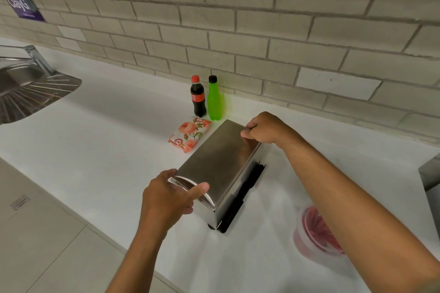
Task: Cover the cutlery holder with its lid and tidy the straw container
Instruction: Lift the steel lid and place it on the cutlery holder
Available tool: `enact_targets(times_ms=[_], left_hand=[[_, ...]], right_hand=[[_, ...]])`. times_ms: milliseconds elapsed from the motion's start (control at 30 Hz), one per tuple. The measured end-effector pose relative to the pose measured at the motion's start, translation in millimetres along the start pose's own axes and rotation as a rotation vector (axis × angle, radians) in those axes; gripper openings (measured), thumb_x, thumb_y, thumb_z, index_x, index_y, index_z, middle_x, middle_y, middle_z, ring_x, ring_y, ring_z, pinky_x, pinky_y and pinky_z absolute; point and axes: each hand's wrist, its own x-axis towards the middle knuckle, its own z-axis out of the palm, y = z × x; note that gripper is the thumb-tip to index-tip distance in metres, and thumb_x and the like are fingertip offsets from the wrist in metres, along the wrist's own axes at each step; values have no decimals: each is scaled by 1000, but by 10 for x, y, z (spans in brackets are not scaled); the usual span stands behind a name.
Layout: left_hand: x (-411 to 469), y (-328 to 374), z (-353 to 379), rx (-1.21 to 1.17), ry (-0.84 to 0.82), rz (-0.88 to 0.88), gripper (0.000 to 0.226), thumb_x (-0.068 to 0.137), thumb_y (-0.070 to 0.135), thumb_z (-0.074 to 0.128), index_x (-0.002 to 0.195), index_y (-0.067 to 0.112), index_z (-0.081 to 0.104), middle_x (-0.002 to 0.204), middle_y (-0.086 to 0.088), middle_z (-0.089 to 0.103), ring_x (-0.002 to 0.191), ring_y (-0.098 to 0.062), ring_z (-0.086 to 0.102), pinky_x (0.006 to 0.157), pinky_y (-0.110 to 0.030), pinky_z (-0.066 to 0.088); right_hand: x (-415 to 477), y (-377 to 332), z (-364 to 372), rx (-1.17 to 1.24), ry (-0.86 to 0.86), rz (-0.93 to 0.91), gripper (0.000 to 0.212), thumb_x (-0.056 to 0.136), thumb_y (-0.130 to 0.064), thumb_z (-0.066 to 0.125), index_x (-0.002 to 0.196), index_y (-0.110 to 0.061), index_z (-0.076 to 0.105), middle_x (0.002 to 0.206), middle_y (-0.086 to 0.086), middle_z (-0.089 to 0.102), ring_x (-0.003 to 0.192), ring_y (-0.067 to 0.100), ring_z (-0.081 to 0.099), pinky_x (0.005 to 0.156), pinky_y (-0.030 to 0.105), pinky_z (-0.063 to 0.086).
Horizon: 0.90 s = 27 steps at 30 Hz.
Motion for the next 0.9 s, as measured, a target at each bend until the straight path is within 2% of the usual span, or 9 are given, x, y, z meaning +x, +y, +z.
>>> enact_targets(times_ms=[167,333,467,567,667,733,833,900], left_hand=[[18,-18,-3,34,6,10,114,51,72,82,149,18,55,78,1,79,55,-4,75,55,-16,53],[31,-33,-3,41,10,14,114,51,72,82,148,19,56,85,-2,79,56,-8,77,51,-12,52],[35,-55,6,27,25,10,113,51,69,84,149,20,55,93,-6,79,61,-15,79,52,-15,56],[34,-70,8,35,34,5,113,52,69,84,149,20,53,97,-8,78,69,-19,79,64,-26,64],[-2,-90,18,38,49,10,115,54,69,83,152,21,50,90,-5,78,68,-19,79,71,-37,68],[-43,-131,27,40,58,21,118,54,71,82,155,22,45,86,-1,77,68,-19,78,69,-36,67],[-89,-230,30,18,81,30,123,53,72,80,158,25,38,98,1,71,81,-23,76,69,-34,63],[-118,-291,31,-16,109,51,125,51,73,81,159,26,37,108,1,67,87,-19,72,66,-29,58]], right_hand=[[-34,-7,16,-21,10,0,34,95,-32,71,116,-6,77,117,9,75,113,28,67,101,41,53],[-64,1,35,-18,23,2,33,94,-32,70,112,-6,78,117,10,75,112,28,67,102,44,53],[-102,31,67,27,43,-3,31,94,-34,71,116,-13,78,119,3,74,114,24,66,103,41,52],[-98,66,98,52,59,-5,29,93,-36,71,112,-15,79,117,3,75,112,23,66,101,37,52],[-77,96,105,65,55,-6,36,92,-39,73,119,-15,77,123,1,73,118,23,65,102,35,50],[-70,121,95,98,45,-4,49,91,-44,75,130,-15,72,134,2,69,126,22,61,108,36,47],[-70,179,91,187,35,-8,67,88,-62,71,135,-15,68,138,0,66,130,20,59,111,38,46],[-68,217,103,256,41,-16,71,86,-71,65,133,-18,70,137,-2,68,128,18,60,109,36,46]])
